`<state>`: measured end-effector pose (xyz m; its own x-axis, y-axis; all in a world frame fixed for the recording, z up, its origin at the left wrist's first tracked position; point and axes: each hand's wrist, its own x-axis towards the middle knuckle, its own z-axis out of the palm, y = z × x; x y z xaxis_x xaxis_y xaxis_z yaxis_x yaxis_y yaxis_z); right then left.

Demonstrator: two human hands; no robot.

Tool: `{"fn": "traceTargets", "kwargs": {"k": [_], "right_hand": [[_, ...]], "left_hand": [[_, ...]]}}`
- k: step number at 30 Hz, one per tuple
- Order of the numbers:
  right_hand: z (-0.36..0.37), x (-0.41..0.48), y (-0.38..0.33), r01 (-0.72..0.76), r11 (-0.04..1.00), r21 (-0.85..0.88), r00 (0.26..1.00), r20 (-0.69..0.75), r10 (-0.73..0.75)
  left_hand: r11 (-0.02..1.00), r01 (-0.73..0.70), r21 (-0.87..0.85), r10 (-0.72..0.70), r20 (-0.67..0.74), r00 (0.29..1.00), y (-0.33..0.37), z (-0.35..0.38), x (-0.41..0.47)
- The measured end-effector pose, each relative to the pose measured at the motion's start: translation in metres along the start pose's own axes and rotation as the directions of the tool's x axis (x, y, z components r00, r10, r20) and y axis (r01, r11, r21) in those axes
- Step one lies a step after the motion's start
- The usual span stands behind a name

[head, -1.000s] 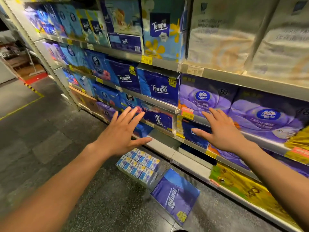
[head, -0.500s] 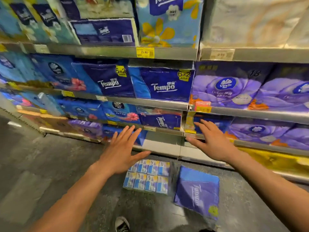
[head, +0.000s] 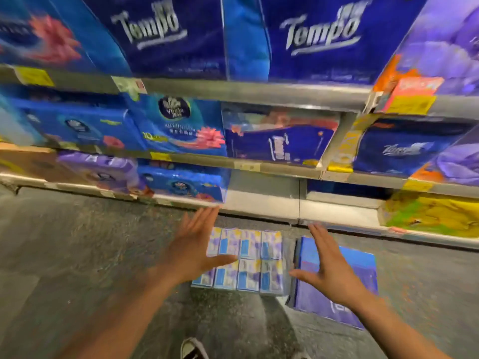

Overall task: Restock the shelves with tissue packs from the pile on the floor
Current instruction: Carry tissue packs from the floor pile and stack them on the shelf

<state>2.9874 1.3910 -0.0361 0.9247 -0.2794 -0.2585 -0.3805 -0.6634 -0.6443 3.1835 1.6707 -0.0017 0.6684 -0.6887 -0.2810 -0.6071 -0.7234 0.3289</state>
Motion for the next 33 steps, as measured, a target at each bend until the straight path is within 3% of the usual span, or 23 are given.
{"fn": "traceTargets", "kwargs": {"k": [6, 11, 14, 18, 23, 28, 33], "right_hand": [[0.14, 0.053, 0.109, 0.002, 0.999, 0.046, 0.999, 0.054, -0.004], [0.268, 0.088, 0.203, -0.04, 0.999, 0.024, 0.999, 0.03, 0.04], [0.339, 0.09, 0.264, -0.192, 0.981, -0.037, 0.977, 0.084, 0.195], [0.398, 0.076, 0.316, -0.427, 0.902, -0.067, 0.89, 0.142, 0.433], [0.428, 0.078, 0.334, -0.398, 0.907, 0.142, 0.917, 0.04, 0.396], [0.425, 0.085, 0.3, -0.477, 0.855, 0.205, 0.856, -0.11, 0.505], [0.371, 0.104, 0.261, -0.491, 0.84, 0.232, 0.798, -0.267, 0.54]], "left_hand": [[0.995, 0.03, -0.096, -0.034, -0.035, 0.999, -0.08, 0.162, 0.052], [0.992, 0.104, -0.073, -0.1, 0.058, 0.993, -0.178, 0.321, 0.078], [0.968, 0.209, -0.139, -0.187, 0.152, 0.97, -0.223, 0.399, 0.073], [0.936, 0.317, -0.153, -0.291, 0.173, 0.941, -0.255, 0.46, 0.062], [0.828, 0.41, -0.383, -0.365, 0.188, 0.912, -0.263, 0.49, 0.065], [0.767, 0.418, -0.487, -0.417, 0.116, 0.901, -0.268, 0.487, 0.064], [0.767, 0.371, -0.524, -0.445, -0.018, 0.896, -0.252, 0.432, 0.076]]}}
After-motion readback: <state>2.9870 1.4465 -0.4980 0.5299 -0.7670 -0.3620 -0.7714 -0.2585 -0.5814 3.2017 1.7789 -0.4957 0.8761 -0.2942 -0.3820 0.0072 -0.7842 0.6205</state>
